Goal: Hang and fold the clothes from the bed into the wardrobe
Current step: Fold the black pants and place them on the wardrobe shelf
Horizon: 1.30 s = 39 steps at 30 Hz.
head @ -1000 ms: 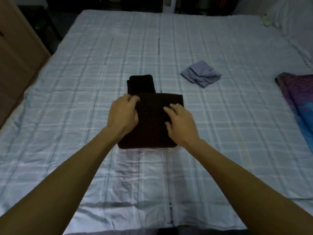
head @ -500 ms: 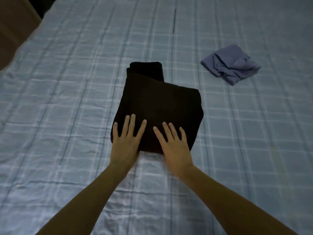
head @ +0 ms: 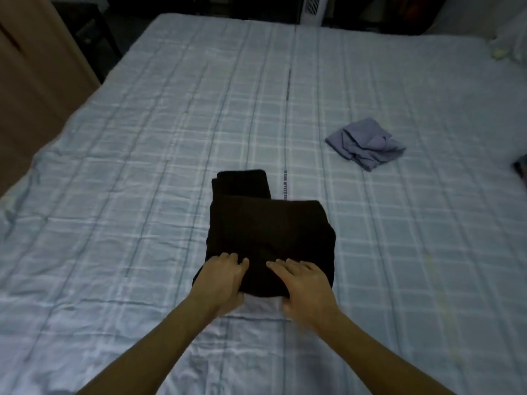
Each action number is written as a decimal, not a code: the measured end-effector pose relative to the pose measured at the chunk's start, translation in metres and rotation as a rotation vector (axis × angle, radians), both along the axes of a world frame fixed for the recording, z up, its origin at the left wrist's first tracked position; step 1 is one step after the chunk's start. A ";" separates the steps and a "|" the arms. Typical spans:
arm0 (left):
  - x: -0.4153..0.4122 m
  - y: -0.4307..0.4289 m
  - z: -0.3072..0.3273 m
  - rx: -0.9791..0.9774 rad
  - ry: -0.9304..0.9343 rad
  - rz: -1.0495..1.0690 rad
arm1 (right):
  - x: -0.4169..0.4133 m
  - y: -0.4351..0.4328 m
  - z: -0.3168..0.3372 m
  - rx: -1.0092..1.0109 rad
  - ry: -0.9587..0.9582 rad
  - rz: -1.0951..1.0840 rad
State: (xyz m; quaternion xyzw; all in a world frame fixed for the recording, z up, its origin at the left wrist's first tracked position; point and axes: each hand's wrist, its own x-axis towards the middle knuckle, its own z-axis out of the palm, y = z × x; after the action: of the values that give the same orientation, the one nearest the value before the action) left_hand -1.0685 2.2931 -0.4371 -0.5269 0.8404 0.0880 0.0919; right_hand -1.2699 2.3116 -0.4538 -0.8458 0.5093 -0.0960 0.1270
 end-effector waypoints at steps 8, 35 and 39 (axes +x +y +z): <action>0.015 0.031 0.068 0.010 0.129 0.078 | 0.006 0.032 0.064 -0.119 0.030 0.049; 0.024 -0.036 -0.120 0.013 0.171 0.504 | 0.072 -0.130 -0.087 0.232 0.175 -0.025; 0.021 -0.056 -0.110 0.007 0.121 0.481 | 0.071 -0.141 -0.088 0.219 0.142 -0.018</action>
State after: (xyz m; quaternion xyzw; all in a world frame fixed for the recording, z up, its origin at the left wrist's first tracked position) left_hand -1.0474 2.2376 -0.5466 -0.7052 0.6943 0.1419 0.0195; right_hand -1.1985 2.1706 -0.5415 -0.8268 0.5321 0.0193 0.1811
